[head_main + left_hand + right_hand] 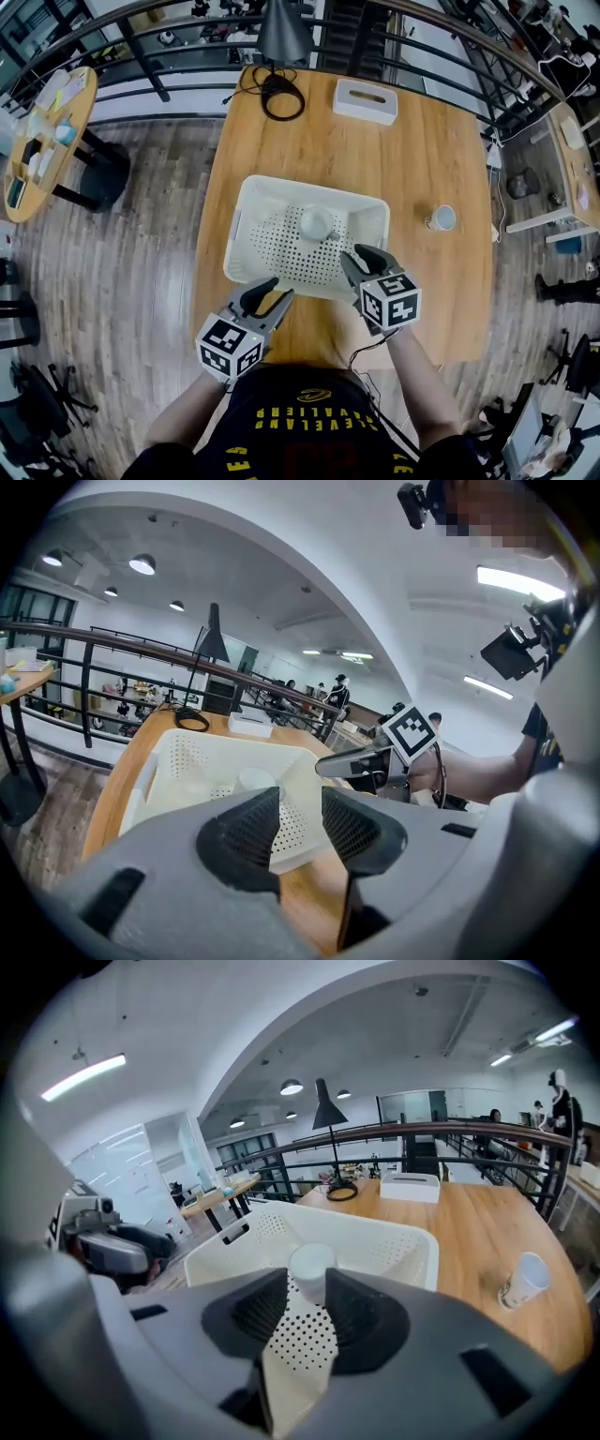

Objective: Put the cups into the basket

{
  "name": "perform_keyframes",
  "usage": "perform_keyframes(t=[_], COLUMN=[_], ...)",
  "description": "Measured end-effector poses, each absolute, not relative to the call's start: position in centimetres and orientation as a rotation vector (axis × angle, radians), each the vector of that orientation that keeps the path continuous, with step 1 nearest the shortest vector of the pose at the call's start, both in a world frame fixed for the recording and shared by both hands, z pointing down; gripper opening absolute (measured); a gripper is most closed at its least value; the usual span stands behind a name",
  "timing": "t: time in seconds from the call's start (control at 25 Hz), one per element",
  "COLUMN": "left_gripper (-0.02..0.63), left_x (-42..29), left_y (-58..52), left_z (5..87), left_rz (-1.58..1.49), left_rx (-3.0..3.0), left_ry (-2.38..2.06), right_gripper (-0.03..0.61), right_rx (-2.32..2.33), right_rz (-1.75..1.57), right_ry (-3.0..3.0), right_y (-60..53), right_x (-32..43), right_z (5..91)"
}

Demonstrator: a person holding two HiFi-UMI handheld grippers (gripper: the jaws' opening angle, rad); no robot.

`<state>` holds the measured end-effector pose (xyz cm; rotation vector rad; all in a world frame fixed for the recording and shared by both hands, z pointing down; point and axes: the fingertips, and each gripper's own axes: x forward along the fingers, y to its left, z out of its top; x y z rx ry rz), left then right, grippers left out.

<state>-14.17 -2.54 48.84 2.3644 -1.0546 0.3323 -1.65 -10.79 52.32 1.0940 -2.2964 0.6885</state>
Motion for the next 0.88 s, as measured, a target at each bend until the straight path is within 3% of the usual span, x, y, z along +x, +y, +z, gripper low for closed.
perform_keyframes(t=[0.16, 0.88], left_gripper=[0.143, 0.143], left_x=[-11.8, -1.3], left_y=[-2.1, 1.2], left_z=[48.8, 47.8], left_rz=[0.365, 0.464], left_rx=[2.381, 2.439], left_ry=[-1.034, -1.023], right_gripper=[0.045, 0.012], right_rx=[1.134, 1.078], right_rz=[0.613, 0.713], right_ry=[-2.350, -2.679], right_y=[-9.5, -2.2], right_x=[0.0, 6.6], right_z=[51.0, 46.7])
